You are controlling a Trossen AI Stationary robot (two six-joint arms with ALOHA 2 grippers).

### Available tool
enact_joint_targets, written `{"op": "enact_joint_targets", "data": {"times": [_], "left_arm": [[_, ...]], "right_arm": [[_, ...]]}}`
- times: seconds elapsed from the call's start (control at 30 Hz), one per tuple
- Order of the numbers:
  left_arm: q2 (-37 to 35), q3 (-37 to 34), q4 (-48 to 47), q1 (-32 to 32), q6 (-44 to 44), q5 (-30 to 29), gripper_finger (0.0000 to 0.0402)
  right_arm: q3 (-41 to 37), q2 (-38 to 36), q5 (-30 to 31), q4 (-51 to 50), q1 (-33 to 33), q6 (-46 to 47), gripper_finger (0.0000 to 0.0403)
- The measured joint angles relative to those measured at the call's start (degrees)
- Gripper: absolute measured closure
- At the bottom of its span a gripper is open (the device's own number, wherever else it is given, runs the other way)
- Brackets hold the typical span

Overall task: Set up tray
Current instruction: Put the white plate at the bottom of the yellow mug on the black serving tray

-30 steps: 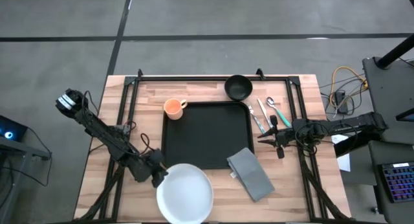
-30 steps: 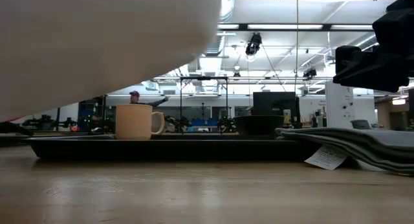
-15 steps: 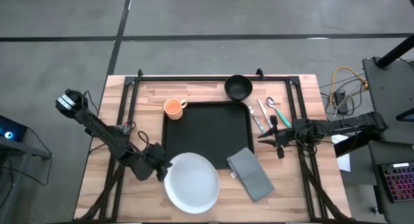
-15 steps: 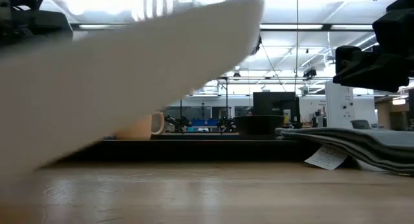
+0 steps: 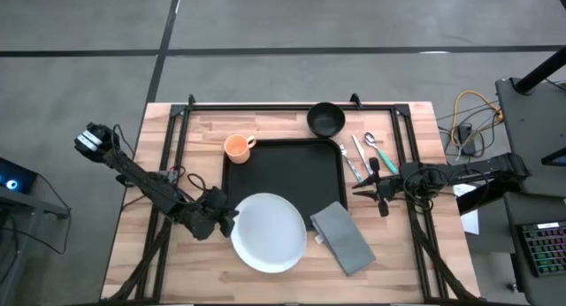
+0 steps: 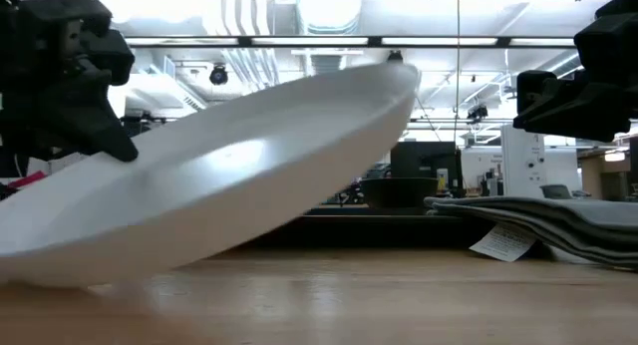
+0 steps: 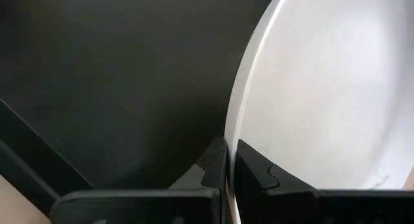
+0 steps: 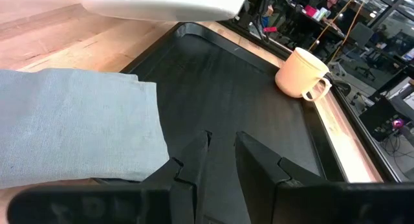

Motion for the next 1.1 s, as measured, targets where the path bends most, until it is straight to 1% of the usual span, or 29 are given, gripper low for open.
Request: {"op": "enact_joint_targets", "data": {"times": [0.2, 0.4, 0.6, 0.73, 0.9, 1.1], "left_arm": [[-1.65, -0.01, -0.24, 2.05, 2.52, 0.02, 0.0401], [-7.01, -0.02, -1.06, 3.38, 6.24, -1.78, 0.0401], [-13.64, -0.02, -8.18, 4.67, 7.90, -4.78, 0.0401], [-16.57, -0.02, -13.41, 5.15, 7.85, -6.33, 0.0401], [-16.89, -0.02, -13.94, 5.54, 7.84, -7.04, 0.0401], [-13.90, -0.02, -15.02, 6.59, 7.54, -7.22, 0.0401]], "right_arm": [[-0.01, 0.00, 0.00, -0.01, 0.02, -0.03, 0.0335], [-0.01, 0.00, 0.00, -0.01, 0.00, 0.03, 0.0335], [-0.01, 0.02, 0.01, 0.00, 0.01, 0.00, 0.0335], [-0.01, 0.02, 0.02, 0.01, 0.02, 0.03, 0.0335], [-0.01, 0.00, 0.02, 0.00, 0.00, 0.03, 0.0335], [-0.01, 0.01, 0.02, 0.01, 0.00, 0.01, 0.0335]]}}
